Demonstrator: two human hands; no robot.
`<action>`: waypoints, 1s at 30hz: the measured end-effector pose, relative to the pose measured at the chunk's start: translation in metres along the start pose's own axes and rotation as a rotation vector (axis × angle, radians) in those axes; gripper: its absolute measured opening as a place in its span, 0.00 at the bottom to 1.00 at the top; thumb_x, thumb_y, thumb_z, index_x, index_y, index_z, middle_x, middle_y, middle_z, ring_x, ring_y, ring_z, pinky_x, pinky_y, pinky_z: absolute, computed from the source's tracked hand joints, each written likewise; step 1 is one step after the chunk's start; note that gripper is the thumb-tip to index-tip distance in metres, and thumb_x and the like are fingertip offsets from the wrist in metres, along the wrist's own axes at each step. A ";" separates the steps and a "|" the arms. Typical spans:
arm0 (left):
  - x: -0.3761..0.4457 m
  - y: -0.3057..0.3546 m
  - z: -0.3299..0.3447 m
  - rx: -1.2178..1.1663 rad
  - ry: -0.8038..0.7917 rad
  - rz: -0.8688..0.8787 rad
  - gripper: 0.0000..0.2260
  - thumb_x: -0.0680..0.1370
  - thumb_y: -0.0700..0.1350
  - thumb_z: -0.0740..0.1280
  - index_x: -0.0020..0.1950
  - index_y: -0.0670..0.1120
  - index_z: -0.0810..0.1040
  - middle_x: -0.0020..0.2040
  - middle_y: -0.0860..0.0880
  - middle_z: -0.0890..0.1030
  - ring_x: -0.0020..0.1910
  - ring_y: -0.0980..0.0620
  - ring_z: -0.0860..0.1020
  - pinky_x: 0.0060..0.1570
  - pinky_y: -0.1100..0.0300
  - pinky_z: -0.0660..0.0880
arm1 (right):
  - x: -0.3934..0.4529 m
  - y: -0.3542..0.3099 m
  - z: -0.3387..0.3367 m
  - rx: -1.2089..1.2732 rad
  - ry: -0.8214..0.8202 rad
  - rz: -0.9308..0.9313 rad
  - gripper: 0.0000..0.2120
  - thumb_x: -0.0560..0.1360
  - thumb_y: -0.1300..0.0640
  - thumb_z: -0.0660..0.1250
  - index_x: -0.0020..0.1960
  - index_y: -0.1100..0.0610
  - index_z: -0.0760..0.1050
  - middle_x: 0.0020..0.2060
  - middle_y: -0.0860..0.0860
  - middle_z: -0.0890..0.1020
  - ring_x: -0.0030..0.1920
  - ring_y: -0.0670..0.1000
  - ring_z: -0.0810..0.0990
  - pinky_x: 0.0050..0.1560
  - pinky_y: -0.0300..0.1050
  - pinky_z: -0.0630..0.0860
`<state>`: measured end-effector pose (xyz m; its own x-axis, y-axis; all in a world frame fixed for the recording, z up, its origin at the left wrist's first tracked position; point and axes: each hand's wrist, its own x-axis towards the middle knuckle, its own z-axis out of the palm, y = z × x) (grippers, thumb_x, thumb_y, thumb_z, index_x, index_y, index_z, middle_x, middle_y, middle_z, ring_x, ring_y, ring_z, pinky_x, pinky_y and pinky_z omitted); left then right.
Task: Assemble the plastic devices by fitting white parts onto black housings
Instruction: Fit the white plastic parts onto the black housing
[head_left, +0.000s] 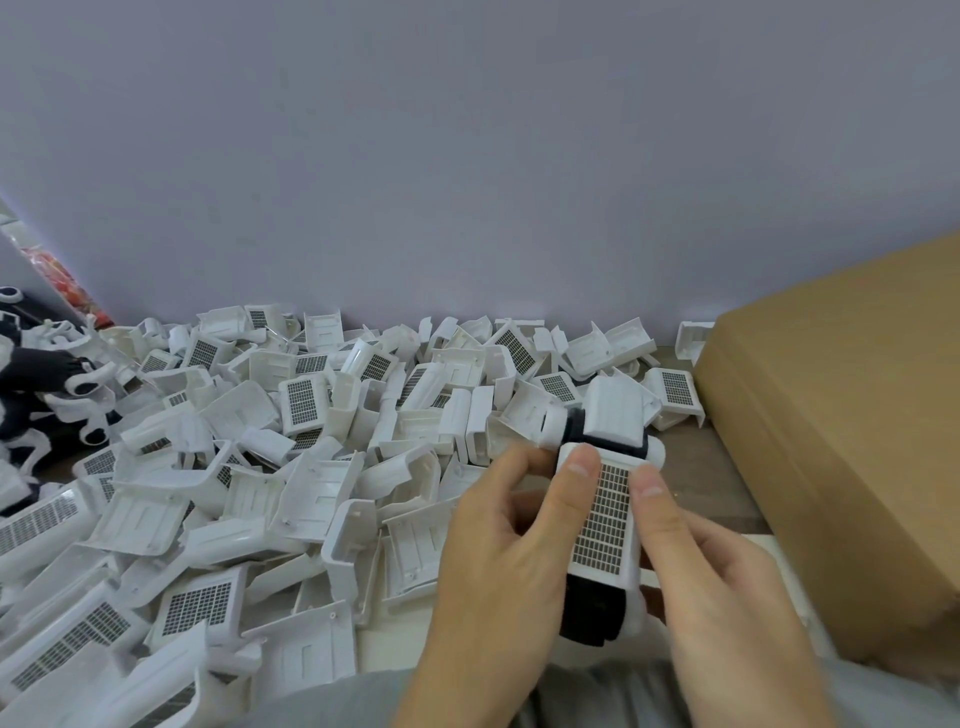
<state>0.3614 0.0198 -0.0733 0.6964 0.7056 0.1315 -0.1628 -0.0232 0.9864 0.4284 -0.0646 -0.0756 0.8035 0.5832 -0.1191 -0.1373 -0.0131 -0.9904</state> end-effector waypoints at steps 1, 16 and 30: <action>0.000 -0.001 0.000 0.006 0.001 0.014 0.20 0.71 0.60 0.66 0.45 0.42 0.80 0.31 0.50 0.82 0.29 0.57 0.79 0.28 0.67 0.73 | -0.001 -0.001 0.000 -0.013 -0.008 0.013 0.17 0.59 0.31 0.59 0.34 0.37 0.84 0.33 0.43 0.86 0.34 0.39 0.84 0.37 0.36 0.75; 0.000 -0.008 -0.003 -0.048 -0.093 -0.030 0.13 0.77 0.55 0.70 0.48 0.45 0.81 0.34 0.52 0.83 0.32 0.57 0.81 0.30 0.67 0.74 | 0.003 0.004 -0.002 0.159 -0.042 -0.001 0.18 0.61 0.34 0.65 0.38 0.42 0.86 0.37 0.49 0.87 0.40 0.46 0.87 0.44 0.44 0.78; 0.002 -0.014 -0.006 0.021 -0.071 0.060 0.28 0.72 0.62 0.68 0.41 0.35 0.82 0.36 0.30 0.78 0.32 0.47 0.76 0.32 0.54 0.70 | -0.003 -0.001 -0.001 0.160 -0.094 0.095 0.26 0.59 0.33 0.67 0.37 0.54 0.87 0.32 0.55 0.86 0.30 0.49 0.85 0.25 0.35 0.75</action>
<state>0.3611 0.0259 -0.0872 0.7334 0.6507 0.1967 -0.1915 -0.0799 0.9782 0.4272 -0.0670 -0.0742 0.7260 0.6589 -0.1970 -0.3064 0.0535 -0.9504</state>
